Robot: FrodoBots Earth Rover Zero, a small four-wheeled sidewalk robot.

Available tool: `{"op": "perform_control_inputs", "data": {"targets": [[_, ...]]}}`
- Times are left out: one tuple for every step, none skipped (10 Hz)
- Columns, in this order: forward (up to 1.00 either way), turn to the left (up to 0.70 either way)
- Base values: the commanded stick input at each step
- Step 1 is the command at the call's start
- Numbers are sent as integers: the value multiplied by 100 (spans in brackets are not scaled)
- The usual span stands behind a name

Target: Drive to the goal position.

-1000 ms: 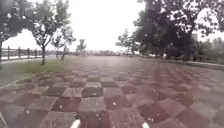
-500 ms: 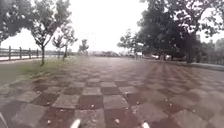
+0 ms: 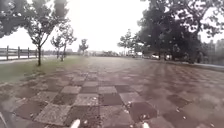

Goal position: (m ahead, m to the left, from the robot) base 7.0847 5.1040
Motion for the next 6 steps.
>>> {"op": "perform_control_inputs", "data": {"targets": [[70,0],[70,0],[70,0],[70,0],[70,19],[70,27]]}}
